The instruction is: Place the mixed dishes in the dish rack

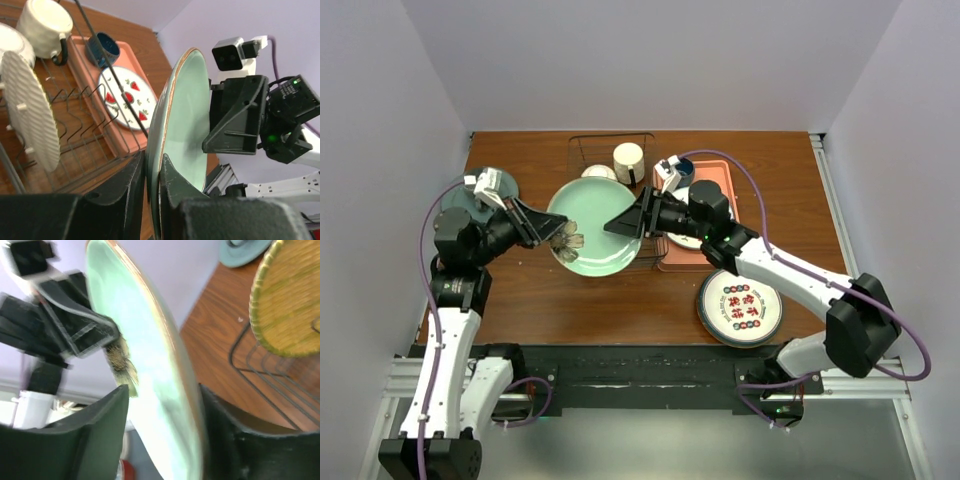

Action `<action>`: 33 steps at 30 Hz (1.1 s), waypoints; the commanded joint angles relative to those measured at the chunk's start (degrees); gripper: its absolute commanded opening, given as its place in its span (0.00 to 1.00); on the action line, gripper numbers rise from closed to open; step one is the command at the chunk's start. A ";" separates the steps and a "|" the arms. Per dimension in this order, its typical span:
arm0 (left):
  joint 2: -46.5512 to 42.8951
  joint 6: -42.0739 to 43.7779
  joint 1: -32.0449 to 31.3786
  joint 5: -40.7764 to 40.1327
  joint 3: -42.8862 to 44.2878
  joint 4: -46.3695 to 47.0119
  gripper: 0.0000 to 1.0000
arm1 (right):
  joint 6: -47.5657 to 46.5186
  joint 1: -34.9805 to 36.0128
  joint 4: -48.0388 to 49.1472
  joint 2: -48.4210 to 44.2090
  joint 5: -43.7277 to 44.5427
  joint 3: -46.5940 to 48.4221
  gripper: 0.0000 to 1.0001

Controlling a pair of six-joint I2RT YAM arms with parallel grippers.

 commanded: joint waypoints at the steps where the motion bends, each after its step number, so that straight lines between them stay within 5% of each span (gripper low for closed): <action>1: -1.08 7.02 -0.20 -6.37 11.55 -7.91 0.00 | -10.46 0.64 -13.88 -4.78 7.74 4.24 0.77; 5: -0.12 10.63 -0.20 -12.72 20.88 -14.60 0.00 | -14.87 0.64 -20.77 -6.37 20.90 4.16 0.87; 12: 4.36 14.40 -0.20 -20.19 28.53 -19.44 0.00 | -18.04 0.73 -30.34 -9.71 38.32 4.42 0.89; 20: 15.87 17.66 -0.90 -29.59 39.07 -22.16 0.00 | -19.27 0.64 -32.73 -12.08 43.89 4.77 0.89; 26: 26.68 19.24 -13.54 -45.31 47.07 -24.09 0.00 | -19.01 0.73 -33.61 -10.94 44.50 5.65 0.89; 33: 31.69 20.12 -20.67 -56.66 50.42 -23.66 0.00 | -19.27 0.73 -34.49 -10.85 46.17 6.09 0.89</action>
